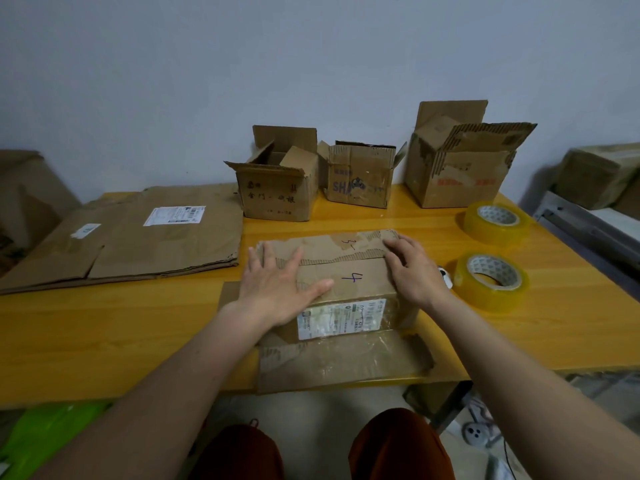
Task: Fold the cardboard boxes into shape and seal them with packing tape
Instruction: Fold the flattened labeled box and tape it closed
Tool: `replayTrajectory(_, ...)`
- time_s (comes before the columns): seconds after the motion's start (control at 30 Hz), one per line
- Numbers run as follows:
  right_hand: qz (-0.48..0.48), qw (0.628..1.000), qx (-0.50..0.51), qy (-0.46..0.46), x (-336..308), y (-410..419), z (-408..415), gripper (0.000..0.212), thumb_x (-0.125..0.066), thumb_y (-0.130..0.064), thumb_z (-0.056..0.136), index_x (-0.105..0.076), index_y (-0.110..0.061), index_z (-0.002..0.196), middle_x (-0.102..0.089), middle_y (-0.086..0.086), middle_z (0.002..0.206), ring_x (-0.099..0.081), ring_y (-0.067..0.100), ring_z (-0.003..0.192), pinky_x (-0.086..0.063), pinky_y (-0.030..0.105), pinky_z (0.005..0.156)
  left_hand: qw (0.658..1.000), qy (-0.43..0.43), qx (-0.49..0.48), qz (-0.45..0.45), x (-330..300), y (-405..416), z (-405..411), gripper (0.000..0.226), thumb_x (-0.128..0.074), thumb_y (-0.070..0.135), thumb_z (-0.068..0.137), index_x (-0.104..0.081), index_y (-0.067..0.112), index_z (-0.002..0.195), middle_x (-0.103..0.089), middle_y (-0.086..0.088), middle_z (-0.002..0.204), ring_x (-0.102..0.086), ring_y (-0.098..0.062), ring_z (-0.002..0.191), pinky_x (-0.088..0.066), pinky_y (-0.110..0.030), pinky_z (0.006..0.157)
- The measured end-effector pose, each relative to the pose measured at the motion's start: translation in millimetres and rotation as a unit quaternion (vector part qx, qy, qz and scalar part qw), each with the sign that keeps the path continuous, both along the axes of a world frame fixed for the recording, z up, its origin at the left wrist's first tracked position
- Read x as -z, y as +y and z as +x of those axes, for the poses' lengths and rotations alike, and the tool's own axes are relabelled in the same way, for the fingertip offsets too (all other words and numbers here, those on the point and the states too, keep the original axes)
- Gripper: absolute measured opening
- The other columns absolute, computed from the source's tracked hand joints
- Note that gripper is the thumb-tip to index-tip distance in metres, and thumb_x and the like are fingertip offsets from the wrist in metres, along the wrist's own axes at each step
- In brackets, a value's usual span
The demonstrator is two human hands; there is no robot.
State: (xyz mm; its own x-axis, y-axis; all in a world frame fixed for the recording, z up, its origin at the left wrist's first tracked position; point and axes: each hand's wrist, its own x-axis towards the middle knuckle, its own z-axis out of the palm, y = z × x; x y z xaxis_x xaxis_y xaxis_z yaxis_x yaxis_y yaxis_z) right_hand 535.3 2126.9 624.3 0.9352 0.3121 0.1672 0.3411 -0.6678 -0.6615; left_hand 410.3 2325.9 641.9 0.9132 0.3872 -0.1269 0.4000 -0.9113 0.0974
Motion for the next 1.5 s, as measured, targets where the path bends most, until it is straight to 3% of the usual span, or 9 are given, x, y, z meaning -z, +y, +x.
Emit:
replayTrajectory(0.27,-0.012,0.999,0.029,-0.033,-2.5,-1.2,2.4,0.036,-0.045,-0.035,0.098,-0.054,-0.021,0.130,-0.045,-0.001,0.142,-0.046,0.020,0.125,-0.040,0.033,0.094,1.000,0.011,0.008,0.022,-3.3,-10.7,4.1,0.104,0.000,0.093,0.060,0.011,0.039,0.149,0.019,-0.019,0.156,0.021,-0.042,0.141,0.012,-0.051,0.115)
replayTrajectory(0.43,0.009,0.998,0.050,-0.044,-1.0,-1.9,0.8,0.033,-0.048,-0.033,0.097,-0.058,-0.019,0.125,-0.051,-0.001,0.135,-0.050,0.020,0.118,-0.044,0.033,0.091,0.997,-0.002,0.079,0.020,0.5,-36.0,18.7,0.132,-0.009,0.099,0.054,0.009,0.012,0.152,0.019,-0.015,0.156,0.022,-0.033,0.143,0.009,-0.047,0.118)
replayTrajectory(0.73,0.019,0.992,0.117,-0.046,-4.1,-48.1,12.4,0.031,-0.041,-0.018,0.099,-0.059,-0.015,0.124,-0.060,0.009,0.125,-0.053,0.028,0.115,-0.044,0.040,0.091,0.978,0.010,0.209,0.009,-0.6,-68.1,47.2,0.090,-0.022,0.084,0.079,0.006,0.037,0.151,0.016,0.005,0.159,0.017,-0.024,0.145,0.009,-0.046,0.118)
replayTrajectory(0.83,-0.053,0.985,0.162,-0.040,2.3,-75.3,15.4,0.037,-0.046,-0.010,0.094,-0.052,-0.010,0.130,-0.053,0.014,0.132,-0.045,0.033,0.124,-0.039,0.042,0.098,0.974,0.008,0.228,0.006,-2.4,-70.4,50.8,0.081,-0.023,0.076,0.086,0.006,0.038,0.151,0.016,0.010,0.158,0.017,-0.025,0.145,0.008,-0.047,0.117)
replayTrajectory(1.0,-0.310,0.934,0.171,0.044,21.7,-106.4,17.8,0.045,-0.052,-0.022,0.095,-0.038,-0.010,0.137,-0.042,0.010,0.144,-0.029,0.031,0.138,-0.015,0.050,0.115,0.966,0.008,0.258,0.008,-2.0,-67.0,50.5,0.072,-0.024,0.071,0.089,0.007,0.044,0.149,0.016,0.016,0.157,0.014,-0.023,0.146,0.004,-0.051,0.118)
replayTrajectory(1.13,-0.212,0.958,0.186,0.048,23.9,-110.3,23.3,0.040,-0.050,-0.003,0.091,-0.050,-0.014,0.129,-0.050,0.013,0.134,-0.034,0.031,0.133,-0.023,0.058,0.110,0.964,-0.001,0.266,0.001,1.5,-57.1,48.5,0.069,-0.024,0.068,0.090,0.005,0.046,0.148,0.014,0.019,0.156,0.012,-0.017,0.146,0.005,-0.048,0.119)
replayTrajectory(1.27,-0.021,0.990,0.139,0.012,8.8,-103.3,18.3,0.042,-0.061,-0.006,0.090,-0.054,-0.005,0.131,-0.055,0.016,0.132,-0.048,0.032,0.124,-0.041,0.041,0.101,0.967,-0.020,0.254,0.002,5.9,-46.1,45.8,0.066,-0.026,0.066,0.091,0.002,0.047,0.148,0.011,0.020,0.157,0.009,-0.015,0.147,0.004,-0.046,0.119)
replayTrajectory(1.4,0.120,0.990,0.026,-0.074,-33.0,-82.7,0.8,0.033,-0.067,-0.008,0.086,-0.062,-0.009,0.119,-0.064,0.004,0.114,-0.057,0.019,0.108,-0.044,0.028,0.091,0.970,-0.056,0.236,-0.025,5.8,-40.2,45.5,0.068,-0.035,0.069,0.088,-0.009,0.049,0.147,-0.001,0.014,0.159,-0.002,-0.018,0.147,0.000,-0.043,0.117)
replayTrajectory(1.5,0.175,0.975,-0.105,-0.089,-63.5,-64.8,-12.0,0.025,-0.070,-0.006,0.083,-0.066,-0.017,0.104,-0.065,-0.007,0.097,-0.058,0.006,0.090,-0.047,0.025,0.082,0.973,-0.080,0.181,-0.118,2.6,-41.7,44.2,0.090,-0.049,0.080,0.073,-0.014,0.044,0.148,-0.011,0.010,0.158,-0.013,-0.021,0.144,-0.015,-0.045,0.116)
